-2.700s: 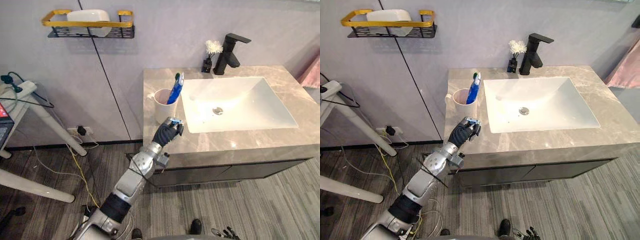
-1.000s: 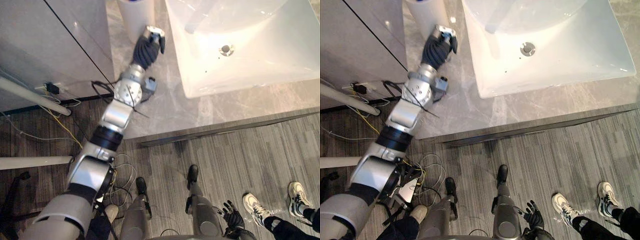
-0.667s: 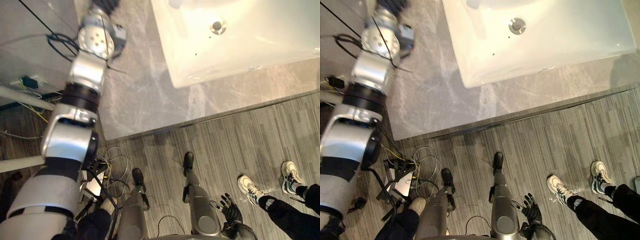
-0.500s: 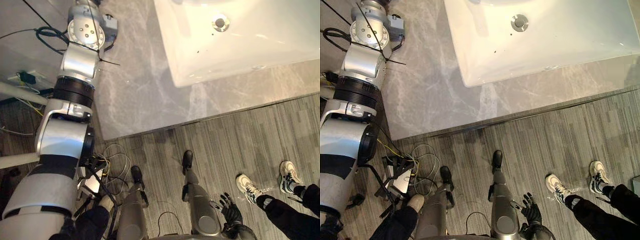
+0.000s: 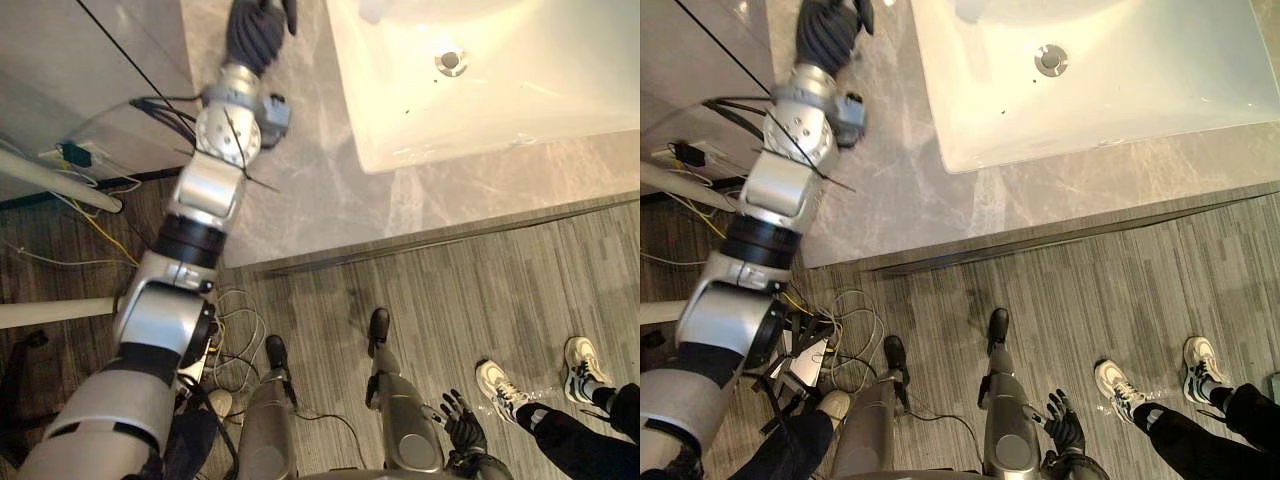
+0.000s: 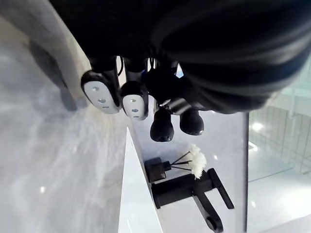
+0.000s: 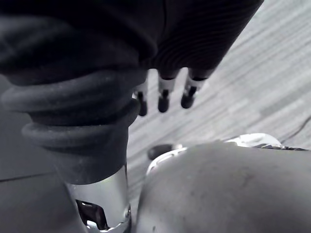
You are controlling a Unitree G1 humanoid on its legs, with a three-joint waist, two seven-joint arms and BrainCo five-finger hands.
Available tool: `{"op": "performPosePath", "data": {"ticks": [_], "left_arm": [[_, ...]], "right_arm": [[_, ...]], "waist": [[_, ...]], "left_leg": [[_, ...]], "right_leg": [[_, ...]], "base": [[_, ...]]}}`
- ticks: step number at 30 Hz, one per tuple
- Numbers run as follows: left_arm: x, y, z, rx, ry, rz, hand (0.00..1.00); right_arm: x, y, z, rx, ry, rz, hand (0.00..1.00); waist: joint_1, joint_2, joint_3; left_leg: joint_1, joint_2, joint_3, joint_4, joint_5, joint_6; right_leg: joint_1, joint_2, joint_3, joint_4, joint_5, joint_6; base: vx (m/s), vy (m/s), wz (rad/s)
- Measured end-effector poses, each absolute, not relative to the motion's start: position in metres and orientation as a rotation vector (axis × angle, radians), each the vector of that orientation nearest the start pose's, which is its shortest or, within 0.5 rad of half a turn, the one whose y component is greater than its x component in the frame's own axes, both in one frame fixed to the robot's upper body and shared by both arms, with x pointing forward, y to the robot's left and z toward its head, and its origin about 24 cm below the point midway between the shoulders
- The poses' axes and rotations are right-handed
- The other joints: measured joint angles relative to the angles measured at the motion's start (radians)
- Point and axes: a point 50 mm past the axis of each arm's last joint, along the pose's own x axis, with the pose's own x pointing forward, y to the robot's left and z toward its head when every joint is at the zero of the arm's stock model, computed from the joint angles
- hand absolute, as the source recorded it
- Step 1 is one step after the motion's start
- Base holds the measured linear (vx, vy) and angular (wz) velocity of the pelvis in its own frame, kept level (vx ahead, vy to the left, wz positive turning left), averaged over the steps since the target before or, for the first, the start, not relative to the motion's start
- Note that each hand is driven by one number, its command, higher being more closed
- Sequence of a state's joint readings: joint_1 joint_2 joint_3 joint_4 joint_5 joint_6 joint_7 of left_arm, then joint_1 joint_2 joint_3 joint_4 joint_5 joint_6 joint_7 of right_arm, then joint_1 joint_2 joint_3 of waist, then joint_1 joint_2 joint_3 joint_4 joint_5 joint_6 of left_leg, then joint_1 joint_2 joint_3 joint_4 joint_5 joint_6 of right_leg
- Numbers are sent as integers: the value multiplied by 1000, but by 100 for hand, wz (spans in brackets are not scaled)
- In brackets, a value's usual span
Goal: Organize washtable
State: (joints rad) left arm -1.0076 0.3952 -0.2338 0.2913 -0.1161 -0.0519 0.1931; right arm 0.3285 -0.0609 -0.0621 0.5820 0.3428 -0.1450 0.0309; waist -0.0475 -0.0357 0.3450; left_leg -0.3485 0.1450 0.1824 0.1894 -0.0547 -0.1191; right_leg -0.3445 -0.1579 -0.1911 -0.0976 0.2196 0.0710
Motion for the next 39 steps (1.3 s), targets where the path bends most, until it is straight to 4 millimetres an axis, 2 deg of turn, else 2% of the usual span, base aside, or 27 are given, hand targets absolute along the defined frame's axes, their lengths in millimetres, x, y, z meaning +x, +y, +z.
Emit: {"op": "performPosePath", "data": {"ticks": [1, 4, 5, 6, 9, 10, 11, 12, 16, 19, 21, 23, 25, 27, 28, 30, 33, 34, 35, 36, 37, 39], "left_arm": [[357, 115, 289, 312, -740, -94, 100], [344, 123, 238, 290, -643, -127, 100], [341, 125, 228, 283, -620, -127, 100], [332, 131, 200, 260, -549, -123, 100], [315, 141, 168, 235, -469, -115, 100], [306, 147, 151, 229, -423, -98, 100], [303, 149, 145, 230, -403, -94, 100], [295, 154, 131, 233, -355, -90, 100], [257, 175, 82, 223, -191, 10, 100], [238, 178, 64, 187, -117, 31, 100], [218, 186, 45, 157, -33, 69, 100], [202, 189, 30, 113, 38, 95, 100], [188, 189, 15, 52, 112, 104, 100], [169, 189, -20, -18, 272, 138, 100], [162, 190, -31, -35, 324, 150, 100], [129, 191, -82, -105, 586, 221, 100], [97, 192, -116, -152, 783, 306, 100], [80, 191, -132, -169, 887, 345, 100], [73, 193, -139, -205, 928, 408, 100], [74, 194, -142, -199, 941, 421, 0], [74, 197, -147, -207, 971, 450, 0], [71, 200, -153, -221, 1010, 509, 0]], "right_arm": [[100, -199, -122, 273, 719, -305, 0], [91, -203, -128, 268, 762, -334, 0], [89, -203, -129, 267, 772, -337, 0], [86, -204, -131, 252, 784, -338, 0], [80, -205, -134, 242, 814, -345, 0], [78, -206, -136, 244, 828, -353, 0], [76, -206, -137, 245, 837, -358, 0], [72, -207, -140, 247, 859, -365, 0], [62, -208, -147, 216, 934, -354, 0], [56, -207, -150, 217, 970, -357, 0], [52, -206, -153, 219, 993, -358, 0], [51, -206, -153, 221, 996, -357, 0], [49, -205, -154, 222, 1007, -358, 0], [48, -204, -155, 223, 1017, -354, 0], [49, -204, -155, 224, 1016, -353, 0], [53, -202, -155, 227, 1010, -346, 0], [63, -200, -154, 226, 996, -326, 0], [67, -197, -154, 221, 997, -311, 0], [69, -193, -154, 218, 996, -297, 0], [72, -191, -154, 218, 992, -290, 0], [74, -191, -154, 212, 993, -284, 0], [78, -190, -154, 213, 990, -283, 0]], "waist": [[1, 3, -8], [6, 22, -68], [7, 23, -76], [8, 32, -86], [14, 35, -124], [19, 37, -138], [23, 38, -146], [34, 39, -169], [52, 38, -246], [64, 37, -276], [66, 34, -306], [71, 34, -310], [87, 32, -315], [100, 29, -327], [101, 29, -328], [120, 28, -331], [120, 29, -330], [119, 34, -327], [120, 35, -328], [120, 37, -329], [120, 42, -326], [116, 42, -327]], "left_leg": [[0, -2, -6, -1, 0, 0], [17, -5, -7, -12, 0, 0], [26, -5, -7, -14, 0, 0], [67, -5, -14, -21, 0, 0], [96, -6, -18, -37, 0, 0], [118, -6, -18, -46, 0, 0], [127, -6, -18, -49, 0, 0], [147, -6, -18, -53, 0, 0], [230, -6, -20, -85, 0, -1], [254, -6, -40, -87, -3, -3], [268, -4, -60, -87, -3, -3], [288, -2, -70, -87, -4, -4], [290, 1, -75, -87, -10, -5], [292, 5, -93, -82, -13, -5], [292, 7, -96, -82, -13, -5], [297, 24, -96, -69, -18, -12], [290, 33, -100, -53, -21, -15], [283, 37, -103, -36, -25, -12], [269, 37, -116, -20, -27, -9], [261, 37, -123, -12, -28, -7], [249, 35, -124, -5, -34, 1], [232, 54, -56, 6, -46, 16]], "right_leg": [[0, -1, -1, 0, 0, 0], [12, -3, 0, 0, -4, 3], [21, -3, -1, 0, -6, 3], [63, -2, -5, 0, -15, 8], [88, -2, -15, 0, -23, 8], [109, -1, -20, 0, -26, 6], [117, -1, -22, 0, -28, 5], [138, 0, -27, 0, -33, 4], [211, 0, -37, -1, -55, 4], [248, 0, -58, -1, -71, 8], [278, 1, -84, -1, -79, 7], [308, 2, -98, -1, -85, 8], [328, 2, -111, -1, -96, 17], [345, 6, -133, -1, -101, 18], [349, 8, -138, -1, -102, 18], [360, 23, -139, -1, -106, 13], [364, 32, -143, -1, -108, 9], [367, 35, -149, 0, -109, 8], [372, 34, -166, 0, -111, 10], [374, 33, -175, 0, -112, 11], [375, 28, -192, 0, -112, 12], [375, 12, -219, 0, -113, 12]], "base": [[-18, 19, 5], [0, 0, 0], [43, 9, 8], [42, 7, 11], [23, 6, 8], [28, 3, 4], [28, 5, 8], [15, 5, 10], [24, 3, 6], [9, 0, 20], [0, -9, 31], [-16, -14, 24], [-57, -22, 20], [-46, -29, 23], [-27, -33, 20], [-22, -42, 3], [-12, -23, 2], [-26, -15, 20], [-32, -6, 29], [-45, 12, 40], [-41, 18, 38], [-30, 51, 39]]}}
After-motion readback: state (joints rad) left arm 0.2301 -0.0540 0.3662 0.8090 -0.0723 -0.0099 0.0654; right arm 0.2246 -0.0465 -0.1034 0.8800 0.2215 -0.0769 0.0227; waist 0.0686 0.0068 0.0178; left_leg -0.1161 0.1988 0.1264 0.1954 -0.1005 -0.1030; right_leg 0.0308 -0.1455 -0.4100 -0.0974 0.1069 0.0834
